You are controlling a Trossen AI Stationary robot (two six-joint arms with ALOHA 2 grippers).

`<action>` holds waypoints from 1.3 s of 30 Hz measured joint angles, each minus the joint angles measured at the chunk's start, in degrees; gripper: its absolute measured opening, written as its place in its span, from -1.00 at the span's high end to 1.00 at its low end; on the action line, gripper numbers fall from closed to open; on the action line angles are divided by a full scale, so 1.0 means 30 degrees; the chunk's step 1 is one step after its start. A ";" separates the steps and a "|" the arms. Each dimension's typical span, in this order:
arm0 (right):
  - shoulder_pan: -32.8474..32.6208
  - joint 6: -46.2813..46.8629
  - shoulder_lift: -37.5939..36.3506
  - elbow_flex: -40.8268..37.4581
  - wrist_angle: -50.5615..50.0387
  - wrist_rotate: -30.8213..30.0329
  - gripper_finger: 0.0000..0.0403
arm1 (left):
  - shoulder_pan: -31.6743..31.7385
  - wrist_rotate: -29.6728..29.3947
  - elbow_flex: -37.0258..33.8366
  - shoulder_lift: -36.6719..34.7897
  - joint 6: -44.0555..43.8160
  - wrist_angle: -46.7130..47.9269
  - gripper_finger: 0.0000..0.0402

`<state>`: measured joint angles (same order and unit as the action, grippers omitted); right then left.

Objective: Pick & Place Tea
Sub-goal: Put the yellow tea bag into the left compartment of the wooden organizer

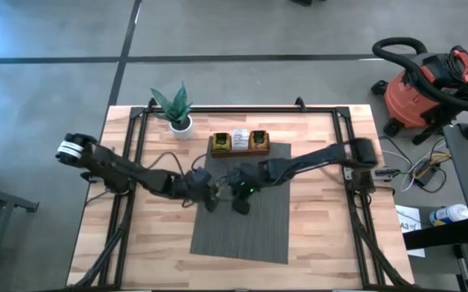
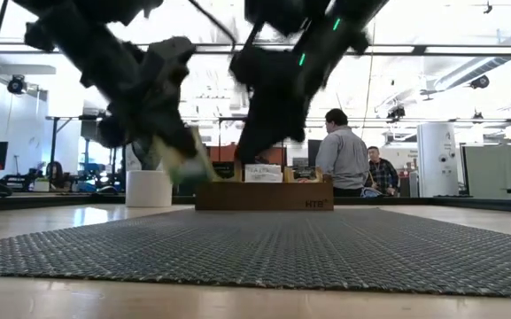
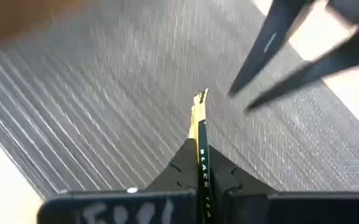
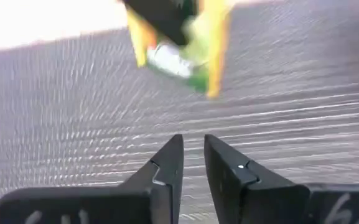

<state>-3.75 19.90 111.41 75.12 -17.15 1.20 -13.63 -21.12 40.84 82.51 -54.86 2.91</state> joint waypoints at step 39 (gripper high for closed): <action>0.1596 0.1873 -0.8522 -0.5757 -0.0362 -0.3902 0.84 | 1.1811 0.8035 0.8033 0.4325 2.5979 0.8215 1.00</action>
<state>1.04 25.52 85.84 57.84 -18.24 -10.50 21.80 2.98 64.94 95.48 23.08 27.55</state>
